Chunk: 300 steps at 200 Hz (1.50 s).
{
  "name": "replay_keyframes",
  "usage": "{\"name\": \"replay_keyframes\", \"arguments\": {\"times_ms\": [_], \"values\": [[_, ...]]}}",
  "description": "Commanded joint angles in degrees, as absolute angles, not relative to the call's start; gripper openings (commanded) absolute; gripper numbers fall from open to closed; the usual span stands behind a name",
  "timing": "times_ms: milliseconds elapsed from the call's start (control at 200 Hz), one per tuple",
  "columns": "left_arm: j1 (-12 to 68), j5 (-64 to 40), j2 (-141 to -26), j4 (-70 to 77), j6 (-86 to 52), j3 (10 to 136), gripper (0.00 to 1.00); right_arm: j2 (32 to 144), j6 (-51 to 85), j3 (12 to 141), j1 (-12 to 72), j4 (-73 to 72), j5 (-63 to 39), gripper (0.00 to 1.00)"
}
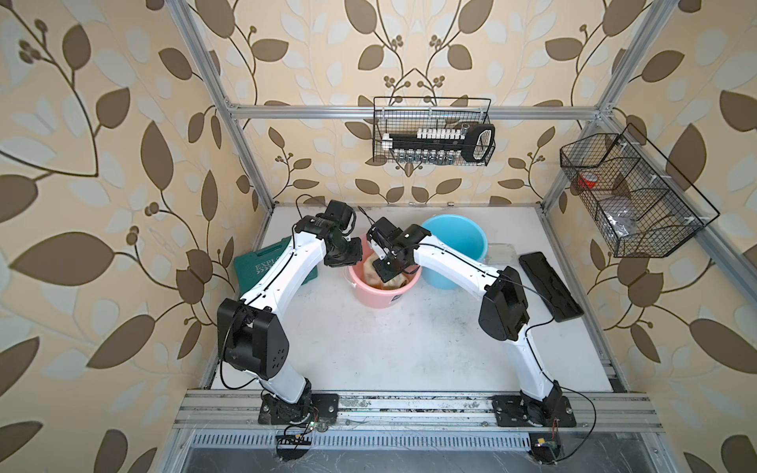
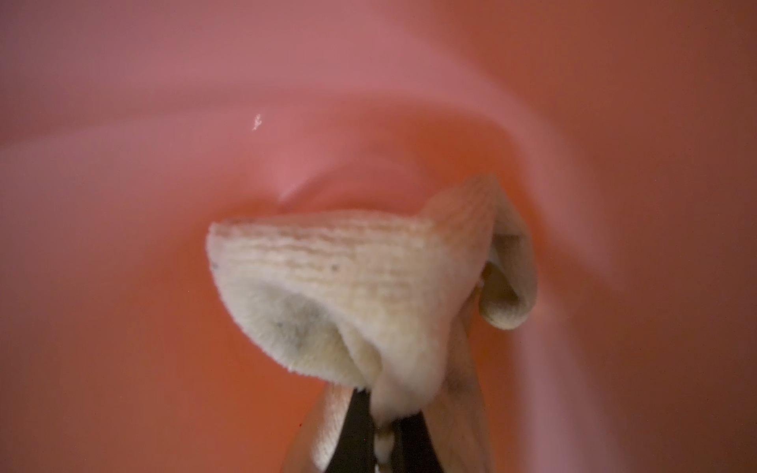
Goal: Wipe the inside of the bucket with a cloth
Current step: Wipe the dirt from the inside of the bucket.
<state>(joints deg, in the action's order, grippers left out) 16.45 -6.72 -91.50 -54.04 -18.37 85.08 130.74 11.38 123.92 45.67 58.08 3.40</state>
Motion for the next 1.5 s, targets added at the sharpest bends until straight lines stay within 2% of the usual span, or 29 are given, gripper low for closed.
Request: {"name": "replay_keyframes", "arguments": {"times_ms": [0,270,535,780,885,1160,1275,1495], "values": [[16.4,-10.3,-89.3,-51.6,-19.8,83.6,0.00,134.4,11.5,127.5,45.6,62.0,6.4,0.00],[16.4,-9.4,-86.6,-51.5,-20.1,80.7,0.00,139.4,14.4,130.2,43.9,64.3,10.1,0.00],[16.4,-9.6,-86.2,-51.5,-20.5,79.6,0.00,146.1,15.5,131.9,42.8,67.9,7.3,0.00],[16.4,-7.9,-85.7,-51.4,-20.2,78.9,0.00,147.8,14.6,132.1,44.4,70.1,-10.8,0.00],[16.6,-7.2,-85.1,-50.1,-20.3,77.6,0.00,146.2,15.0,130.2,45.1,67.6,-22.7,0.00],[20.3,-0.3,-83.1,-46.3,-19.1,73.6,0.00,142.5,18.5,129.7,47.1,60.2,-41.9,0.00],[23.6,4.3,-80.1,-43.4,-18.7,71.3,0.00,139.4,20.8,126.5,47.1,54.7,-49.3,0.00],[25.5,9.8,-77.8,-38.7,-18.8,67.7,0.00,126.6,30.1,112.5,46.2,33.7,-59.5,0.00]]}}
